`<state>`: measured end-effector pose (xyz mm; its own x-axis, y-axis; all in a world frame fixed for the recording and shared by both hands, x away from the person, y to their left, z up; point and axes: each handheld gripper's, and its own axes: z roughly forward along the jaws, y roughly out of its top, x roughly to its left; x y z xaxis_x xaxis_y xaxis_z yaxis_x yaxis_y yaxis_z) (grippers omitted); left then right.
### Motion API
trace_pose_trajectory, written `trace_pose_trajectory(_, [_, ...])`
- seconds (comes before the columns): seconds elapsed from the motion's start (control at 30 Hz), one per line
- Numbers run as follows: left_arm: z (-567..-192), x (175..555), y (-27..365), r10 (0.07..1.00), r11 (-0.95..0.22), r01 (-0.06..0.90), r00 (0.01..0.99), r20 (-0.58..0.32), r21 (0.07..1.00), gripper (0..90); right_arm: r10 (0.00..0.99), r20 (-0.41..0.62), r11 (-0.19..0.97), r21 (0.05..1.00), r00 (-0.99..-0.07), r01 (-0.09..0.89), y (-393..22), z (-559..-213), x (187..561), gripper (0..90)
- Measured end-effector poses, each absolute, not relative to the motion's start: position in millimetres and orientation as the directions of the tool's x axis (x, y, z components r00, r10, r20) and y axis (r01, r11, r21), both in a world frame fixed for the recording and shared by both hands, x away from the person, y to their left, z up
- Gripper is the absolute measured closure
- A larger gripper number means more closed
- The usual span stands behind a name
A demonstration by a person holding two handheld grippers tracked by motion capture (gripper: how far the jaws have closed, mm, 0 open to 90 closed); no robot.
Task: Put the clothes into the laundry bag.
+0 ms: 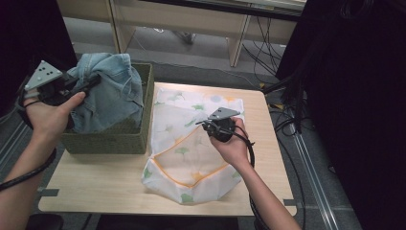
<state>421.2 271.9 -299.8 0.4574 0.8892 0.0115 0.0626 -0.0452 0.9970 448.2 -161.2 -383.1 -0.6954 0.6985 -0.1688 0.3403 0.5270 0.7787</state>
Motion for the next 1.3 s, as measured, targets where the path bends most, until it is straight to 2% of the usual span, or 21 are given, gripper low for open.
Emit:
trace_pose_trajectory(0.83, [-274.1,393.4,260.0,0.865,-0.024,0.005,0.501,0.019,1.000,76.3,0.702,-0.171,0.519,0.787,-0.691,0.333,-160.6,-382.4,449.0,89.5])
trace_pose_trajectory(1.3, [-256.2,371.5,247.7,0.811,-0.005,-0.028,0.584,0.020,1.000,76.2,0.707,-0.158,0.513,0.785,-0.690,0.346,-159.2,-383.4,449.7,89.5])
